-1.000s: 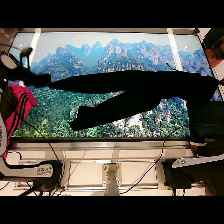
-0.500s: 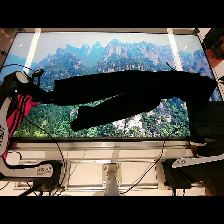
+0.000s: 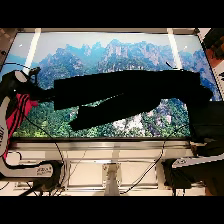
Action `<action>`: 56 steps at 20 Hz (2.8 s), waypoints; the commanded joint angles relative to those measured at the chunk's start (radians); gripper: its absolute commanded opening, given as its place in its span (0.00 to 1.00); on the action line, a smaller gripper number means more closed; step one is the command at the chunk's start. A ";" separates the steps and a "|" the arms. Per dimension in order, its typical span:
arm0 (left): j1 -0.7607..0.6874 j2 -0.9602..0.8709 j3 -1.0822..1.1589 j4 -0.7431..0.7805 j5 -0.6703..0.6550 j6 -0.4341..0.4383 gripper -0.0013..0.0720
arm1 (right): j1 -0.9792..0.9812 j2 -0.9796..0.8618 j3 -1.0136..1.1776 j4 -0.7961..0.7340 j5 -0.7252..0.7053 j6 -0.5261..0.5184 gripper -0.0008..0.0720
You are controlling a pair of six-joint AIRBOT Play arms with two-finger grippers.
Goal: Fold the clothes and pants, and hang the long-sleeved shirts on hangers.
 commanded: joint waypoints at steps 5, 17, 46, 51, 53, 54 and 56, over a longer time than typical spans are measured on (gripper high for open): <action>-0.150 -0.001 -0.021 -0.179 -0.272 0.407 0.30 | 0.000 -0.040 -0.001 0.039 0.045 -0.002 0.39; -0.348 -0.021 -0.145 0.057 -0.110 0.462 0.51 | 0.000 -0.082 -0.001 0.125 0.048 -0.033 0.48; -0.428 0.412 -0.097 0.027 -0.201 0.206 0.02 | 0.000 -0.098 -0.007 0.096 0.051 -0.036 0.48; -0.463 0.603 -0.097 0.018 -0.144 0.030 0.02 | 0.000 -0.105 -0.042 0.041 0.051 -0.036 0.48; -0.473 0.646 -0.097 -0.050 -0.143 0.006 0.02 | 0.000 -0.111 -0.042 0.042 0.049 -0.036 0.47; -0.483 0.666 -0.097 -0.079 -0.143 -0.002 0.02 | 0.000 -0.113 -0.042 0.045 0.043 -0.036 0.47; -0.520 0.713 -0.097 -0.069 -0.144 -0.047 0.02 | 0.000 -0.114 -0.042 0.049 0.039 -0.035 0.47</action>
